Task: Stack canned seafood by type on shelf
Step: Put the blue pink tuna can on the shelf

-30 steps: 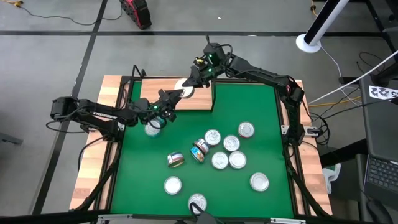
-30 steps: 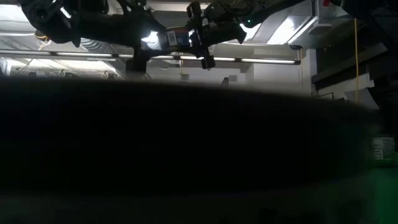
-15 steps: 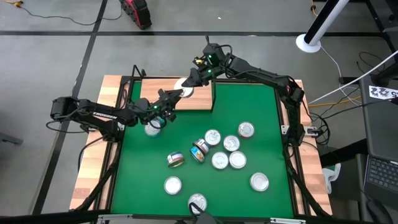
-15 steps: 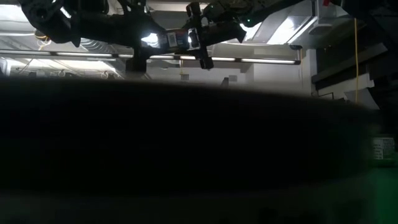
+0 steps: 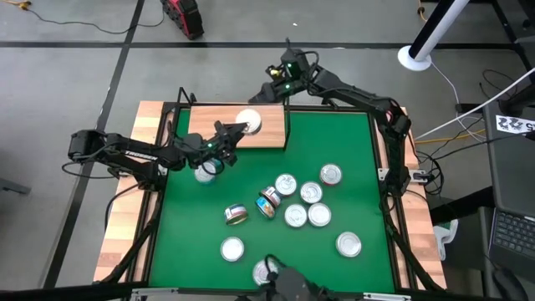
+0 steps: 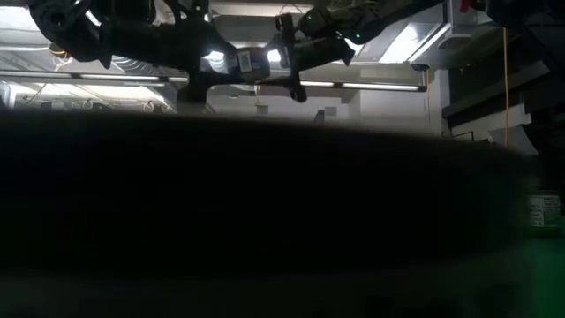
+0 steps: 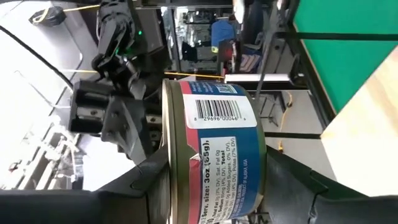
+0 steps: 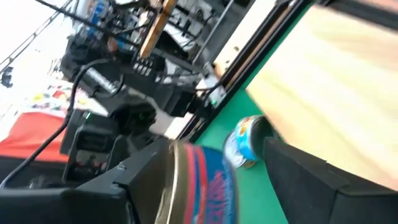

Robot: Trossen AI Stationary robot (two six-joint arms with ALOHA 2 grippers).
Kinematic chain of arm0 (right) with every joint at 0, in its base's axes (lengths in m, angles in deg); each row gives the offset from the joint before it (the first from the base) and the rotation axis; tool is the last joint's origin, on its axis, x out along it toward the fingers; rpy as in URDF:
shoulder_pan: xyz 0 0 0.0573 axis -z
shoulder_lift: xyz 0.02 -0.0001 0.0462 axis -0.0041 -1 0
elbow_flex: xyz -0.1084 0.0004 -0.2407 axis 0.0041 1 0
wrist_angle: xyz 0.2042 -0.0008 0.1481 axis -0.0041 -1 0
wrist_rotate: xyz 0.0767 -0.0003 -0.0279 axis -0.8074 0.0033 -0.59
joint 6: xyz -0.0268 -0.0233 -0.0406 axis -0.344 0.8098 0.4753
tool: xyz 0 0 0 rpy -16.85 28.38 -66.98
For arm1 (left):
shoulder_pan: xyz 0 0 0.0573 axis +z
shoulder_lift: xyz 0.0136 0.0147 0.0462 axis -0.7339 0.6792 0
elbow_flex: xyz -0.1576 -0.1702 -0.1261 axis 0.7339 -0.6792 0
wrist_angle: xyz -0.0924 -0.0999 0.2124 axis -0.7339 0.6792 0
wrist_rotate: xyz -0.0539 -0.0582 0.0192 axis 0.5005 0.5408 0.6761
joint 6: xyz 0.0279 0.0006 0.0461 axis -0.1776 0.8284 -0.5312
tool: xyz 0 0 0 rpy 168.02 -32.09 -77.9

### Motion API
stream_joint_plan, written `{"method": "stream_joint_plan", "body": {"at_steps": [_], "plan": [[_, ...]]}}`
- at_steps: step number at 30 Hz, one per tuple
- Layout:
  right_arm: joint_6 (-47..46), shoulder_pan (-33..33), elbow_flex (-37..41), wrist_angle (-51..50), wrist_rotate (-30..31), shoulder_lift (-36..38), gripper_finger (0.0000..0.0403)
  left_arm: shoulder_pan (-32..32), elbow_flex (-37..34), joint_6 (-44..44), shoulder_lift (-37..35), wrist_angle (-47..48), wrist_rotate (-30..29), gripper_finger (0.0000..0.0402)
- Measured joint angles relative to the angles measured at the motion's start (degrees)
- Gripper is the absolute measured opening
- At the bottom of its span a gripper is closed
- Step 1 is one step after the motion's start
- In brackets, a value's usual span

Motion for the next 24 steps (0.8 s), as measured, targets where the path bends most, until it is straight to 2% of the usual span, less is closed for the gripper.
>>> {"method": "stream_joint_plan", "body": {"at_steps": [7,13,19,24], "plan": [[1.5,3.2,0.0,7.4,0.2,0.0,0.0261,-0.4,0.0,7.1,0.0,3.3,0.6,0.0196],[1.3,5.6,0.0,18.5,-3.2,0.1,0.0262,-0.5,0.4,11.1,1.2,4.6,6.5,0.0197],[1.3,6.9,0.0,20.4,-4.2,2.0,0.0262,0.0,5.9,11.0,9.4,4.5,8.0,0.0197],[1.5,7.6,0.0,22.4,-6.5,4.5,0.0262,2.9,12.3,11.6,17.7,4.5,8.0,0.0198]]}}
